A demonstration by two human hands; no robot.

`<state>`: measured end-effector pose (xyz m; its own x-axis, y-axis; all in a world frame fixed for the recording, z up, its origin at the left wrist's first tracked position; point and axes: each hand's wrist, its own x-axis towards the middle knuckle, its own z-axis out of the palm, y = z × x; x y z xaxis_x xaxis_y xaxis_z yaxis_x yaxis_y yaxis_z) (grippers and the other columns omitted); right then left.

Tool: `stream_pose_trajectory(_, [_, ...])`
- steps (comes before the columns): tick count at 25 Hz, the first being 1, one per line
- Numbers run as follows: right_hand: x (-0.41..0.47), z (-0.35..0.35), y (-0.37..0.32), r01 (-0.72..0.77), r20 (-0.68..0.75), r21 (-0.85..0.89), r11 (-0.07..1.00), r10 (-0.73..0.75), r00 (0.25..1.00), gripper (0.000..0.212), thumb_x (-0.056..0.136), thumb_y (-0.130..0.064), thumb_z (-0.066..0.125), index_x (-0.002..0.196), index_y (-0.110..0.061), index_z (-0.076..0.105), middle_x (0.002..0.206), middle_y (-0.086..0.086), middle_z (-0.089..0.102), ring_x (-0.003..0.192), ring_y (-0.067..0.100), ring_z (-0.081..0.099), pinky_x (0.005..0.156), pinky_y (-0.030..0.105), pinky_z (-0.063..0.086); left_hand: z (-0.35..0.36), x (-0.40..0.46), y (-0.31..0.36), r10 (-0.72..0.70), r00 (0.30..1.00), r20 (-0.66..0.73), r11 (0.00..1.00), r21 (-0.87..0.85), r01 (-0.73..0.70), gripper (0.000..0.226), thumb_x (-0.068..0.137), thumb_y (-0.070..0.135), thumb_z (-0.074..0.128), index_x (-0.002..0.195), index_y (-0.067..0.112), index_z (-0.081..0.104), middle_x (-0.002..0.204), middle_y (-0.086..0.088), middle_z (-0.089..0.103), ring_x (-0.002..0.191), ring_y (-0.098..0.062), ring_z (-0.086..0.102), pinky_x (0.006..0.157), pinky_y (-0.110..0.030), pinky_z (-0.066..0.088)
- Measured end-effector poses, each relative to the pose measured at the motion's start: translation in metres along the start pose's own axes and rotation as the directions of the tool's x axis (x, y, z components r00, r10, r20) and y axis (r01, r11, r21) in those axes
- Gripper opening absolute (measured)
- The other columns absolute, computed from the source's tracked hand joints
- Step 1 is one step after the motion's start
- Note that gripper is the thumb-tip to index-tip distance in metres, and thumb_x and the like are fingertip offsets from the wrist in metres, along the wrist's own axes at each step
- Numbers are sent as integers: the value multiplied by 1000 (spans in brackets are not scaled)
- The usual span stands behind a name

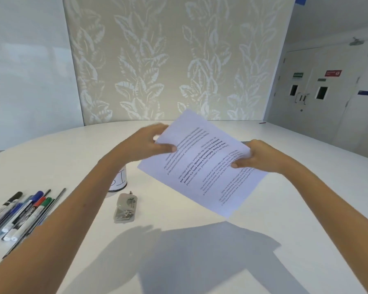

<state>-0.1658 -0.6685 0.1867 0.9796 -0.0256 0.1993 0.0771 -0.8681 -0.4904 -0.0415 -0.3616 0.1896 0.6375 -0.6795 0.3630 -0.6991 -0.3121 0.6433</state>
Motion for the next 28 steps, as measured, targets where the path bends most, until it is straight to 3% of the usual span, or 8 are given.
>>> stream_pose_trajectory(2, [2, -4, -5, 30, 24, -74, 997, -28, 999, 13, 76, -26, 79, 79, -34, 70, 82, 5, 75, 73, 25, 66, 64, 27, 48, 11, -3, -3, -66, 994, 91, 982, -170, 80, 27, 81, 43, 71, 102, 26, 72, 107, -3, 75, 97, -25, 72, 88, -45, 54])
stream_pose_trajectory(5, [0, -24, 1, 33, -38, -72, 997, -36, 999, 12, 75, -26, 80, 80, -18, 73, 79, 7, 75, 66, 20, 65, 58, 22, 48, 22, -10, -15, -103, 995, -3, 926, -366, 95, 27, 83, 41, 70, 99, 19, 75, 101, -5, 77, 88, -21, 74, 84, -42, 55])
stream_pose_trajectory(8, [-16, -49, 19, 75, -143, 327, 942, -29, 989, 20, 74, -26, 79, 91, -15, 76, 88, 6, 77, 82, 19, 72, 70, 25, 55, 27, -18, -33, -132, 986, -101, 824, -564, 52, 29, 85, 36, 70, 105, 16, 73, 108, -6, 75, 97, -26, 72, 88, -46, 56])
stream_pose_trajectory(11, [-28, -38, 30, 133, -157, 742, 657, -23, 987, 28, 75, -17, 72, 103, -16, 75, 108, 4, 75, 97, 19, 72, 75, 28, 58, 44, -25, -40, -110, 981, -161, 714, -699, -34, 28, 85, 33, 68, 108, 17, 73, 110, -3, 75, 99, -23, 71, 82, -40, 58])
stream_pose_trajectory(19, [-27, 52, 23, 204, -329, 861, 465, 204, 922, 29, 76, -7, 73, 105, -13, 71, 112, 7, 73, 100, 24, 71, 81, 39, 58, 80, -33, -30, -186, 946, -266, 732, -680, -47, 15, 88, 26, 67, 101, 25, 75, 103, 6, 77, 94, -14, 72, 79, -29, 59])
stream_pose_trajectory(23, [-40, 106, 45, 65, -239, 901, 430, 365, 900, 27, 74, -6, 76, 101, -8, 73, 110, 14, 73, 95, 28, 72, 84, 44, 57, 107, -53, -41, -291, 938, -187, 712, -697, 82, 26, 90, 20, 64, 115, 11, 68, 114, -9, 72, 111, -27, 66, 95, -42, 52])
stream_pose_trajectory(26, [-48, 130, 51, -11, -156, 917, 398, 386, 909, 26, 72, -10, 79, 97, -13, 76, 108, 10, 75, 94, 25, 73, 76, 36, 58, 126, -65, -43, -366, 916, -166, 706, -691, 157, 18, 90, 18, 65, 107, 22, 70, 107, 0, 74, 107, -21, 67, 89, -26, 54])
stream_pose_trajectory(28, [-46, 129, 48, 5, -177, 906, 423, 368, 913, 30, 69, -16, 82, 98, -18, 76, 107, 6, 76, 94, 22, 73, 73, 32, 58, 129, -63, -44, -371, 915, -160, 698, -698, 161, 19, 91, 19, 64, 109, 25, 68, 112, 0, 73, 107, -21, 67, 93, -34, 52])
